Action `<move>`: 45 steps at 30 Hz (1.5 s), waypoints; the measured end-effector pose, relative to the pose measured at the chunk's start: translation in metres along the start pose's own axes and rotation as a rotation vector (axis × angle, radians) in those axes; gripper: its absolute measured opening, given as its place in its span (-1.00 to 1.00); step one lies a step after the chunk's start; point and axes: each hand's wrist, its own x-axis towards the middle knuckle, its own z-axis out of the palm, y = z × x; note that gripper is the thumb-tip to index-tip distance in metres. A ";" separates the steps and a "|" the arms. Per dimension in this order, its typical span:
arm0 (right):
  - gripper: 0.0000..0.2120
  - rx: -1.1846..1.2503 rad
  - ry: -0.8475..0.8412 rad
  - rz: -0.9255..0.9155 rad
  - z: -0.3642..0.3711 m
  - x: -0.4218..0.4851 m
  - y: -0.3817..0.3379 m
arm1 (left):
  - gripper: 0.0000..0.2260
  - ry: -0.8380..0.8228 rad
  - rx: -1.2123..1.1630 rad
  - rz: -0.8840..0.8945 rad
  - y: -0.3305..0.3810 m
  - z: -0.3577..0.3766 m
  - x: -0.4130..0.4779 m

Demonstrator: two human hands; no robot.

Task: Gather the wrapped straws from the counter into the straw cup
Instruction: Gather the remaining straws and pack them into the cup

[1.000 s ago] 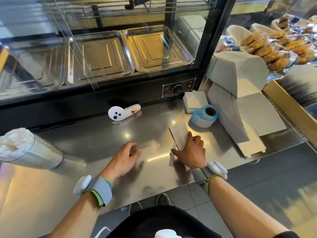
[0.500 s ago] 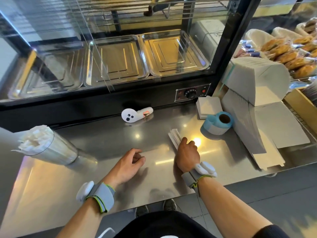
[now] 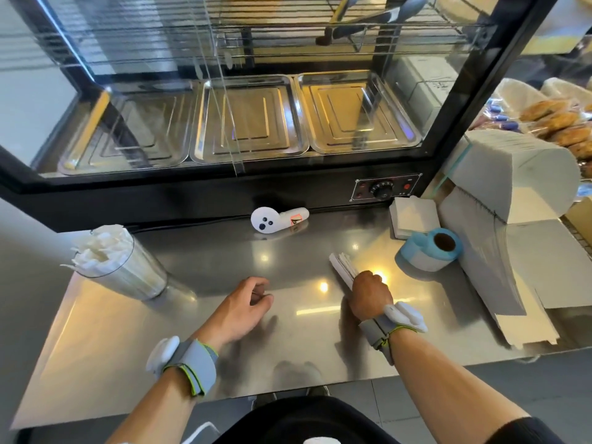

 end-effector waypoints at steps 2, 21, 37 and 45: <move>-0.81 0.061 0.025 -0.259 0.008 0.016 0.001 | -0.71 0.018 -0.008 0.002 -0.002 -0.004 0.000; -0.64 0.538 0.109 -0.769 -0.014 -0.059 -0.107 | -0.70 0.270 -0.172 -0.144 -0.052 -0.050 -0.027; -0.74 0.898 0.046 -0.958 -0.030 -0.120 -0.167 | -0.49 0.805 -0.423 -0.157 -0.090 -0.126 -0.068; -0.95 1.087 -0.044 -1.027 -0.051 -0.132 -0.173 | -0.14 0.703 -0.244 -0.021 -0.068 -0.177 -0.030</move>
